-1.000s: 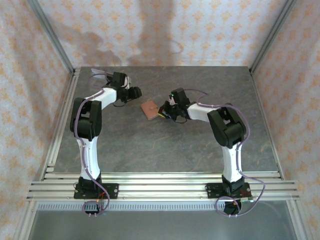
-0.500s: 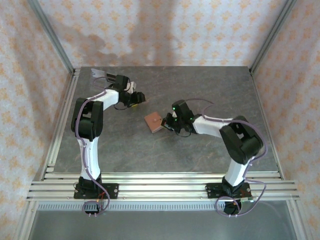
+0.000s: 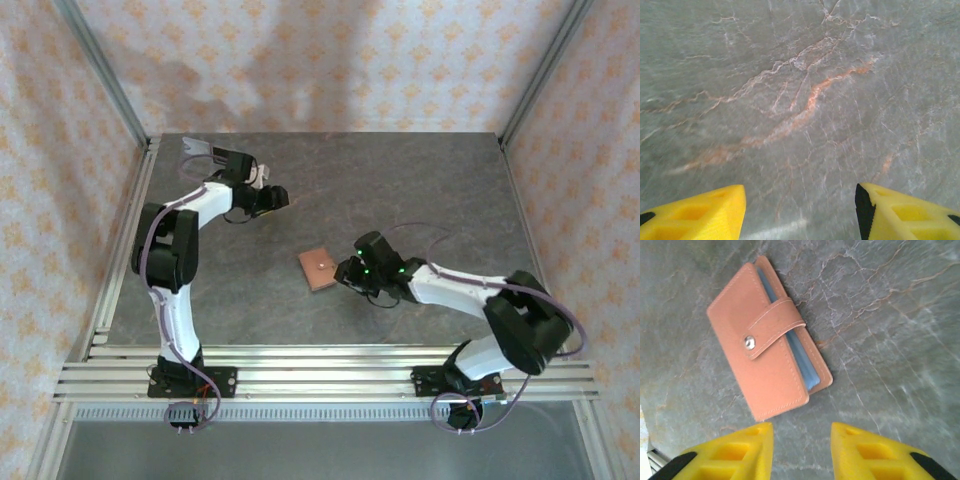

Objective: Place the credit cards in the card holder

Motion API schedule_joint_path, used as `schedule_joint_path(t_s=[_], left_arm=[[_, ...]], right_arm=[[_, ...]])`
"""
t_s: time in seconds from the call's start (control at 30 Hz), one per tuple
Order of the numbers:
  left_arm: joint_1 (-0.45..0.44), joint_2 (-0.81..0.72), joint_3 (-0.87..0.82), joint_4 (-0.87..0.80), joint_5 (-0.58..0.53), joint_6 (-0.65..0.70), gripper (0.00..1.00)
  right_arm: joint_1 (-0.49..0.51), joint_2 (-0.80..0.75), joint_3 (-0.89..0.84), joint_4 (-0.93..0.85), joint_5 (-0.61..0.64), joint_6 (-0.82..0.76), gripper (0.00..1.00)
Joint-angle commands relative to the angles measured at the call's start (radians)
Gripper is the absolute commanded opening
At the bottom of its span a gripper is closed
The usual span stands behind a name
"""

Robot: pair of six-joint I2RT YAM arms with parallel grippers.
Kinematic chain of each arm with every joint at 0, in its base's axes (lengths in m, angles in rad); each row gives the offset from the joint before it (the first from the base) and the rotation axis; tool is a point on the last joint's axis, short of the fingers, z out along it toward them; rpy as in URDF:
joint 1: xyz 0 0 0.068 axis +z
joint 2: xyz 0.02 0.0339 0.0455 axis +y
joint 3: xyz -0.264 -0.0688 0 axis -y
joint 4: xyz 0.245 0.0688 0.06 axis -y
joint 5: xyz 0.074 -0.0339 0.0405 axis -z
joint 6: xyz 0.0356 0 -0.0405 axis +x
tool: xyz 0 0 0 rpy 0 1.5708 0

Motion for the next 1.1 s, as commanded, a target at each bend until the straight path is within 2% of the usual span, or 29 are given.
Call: schedule_joint_path(t_s=[0.0, 0.13, 0.3, 0.4, 0.5, 0.57, 0.63, 0.7, 0.73, 0.9, 1.07], left_arm=[[0.001, -0.112, -0.029, -0.048, -0.090, 0.009, 0.62], [0.002, -0.157, -0.079, 0.007, -0.106, -0.005, 0.63], [0.002, -0.156, -0.112, 0.204, -0.149, -0.039, 0.61], [0.003, -0.092, -0.051, 0.254, -0.194, -0.034, 0.56], [0.004, 0.003, 0.071, 0.204, -0.129, 0.003, 0.55], [0.003, 0.045, 0.139, 0.166, -0.130, 0.019, 0.56], [0.003, 0.082, 0.191, 0.136, -0.158, 0.034, 0.57], [0.002, 0.112, 0.225, 0.125, -0.181, 0.053, 0.61], [0.002, 0.119, 0.232, 0.115, -0.204, 0.053, 0.62], [0.002, 0.127, 0.216, 0.208, -0.354, 0.073, 0.66], [0.004, 0.134, 0.174, 0.378, -0.440, 0.125, 0.68]], right_arm=[[0.003, -0.100, -0.013, -0.178, 0.044, -0.107, 0.38], [0.011, -0.172, -0.048, -0.263, 0.034, -0.186, 0.42], [0.019, -0.199, -0.056, -0.243, 0.109, -0.245, 0.48], [0.019, -0.234, -0.041, -0.212, 0.144, -0.252, 0.49], [0.020, -0.241, -0.030, -0.207, 0.162, -0.252, 0.51], [0.019, -0.250, -0.025, -0.214, 0.168, -0.254, 0.55], [0.019, -0.259, -0.020, -0.225, 0.175, -0.266, 0.66], [0.019, -0.273, -0.017, -0.239, 0.215, -0.278, 0.95], [0.020, -0.279, -0.015, -0.242, 0.234, -0.281, 1.00], [0.019, -0.307, -0.019, -0.198, 0.272, -0.284, 0.99], [0.019, -0.318, -0.025, -0.178, 0.287, -0.284, 0.99]])
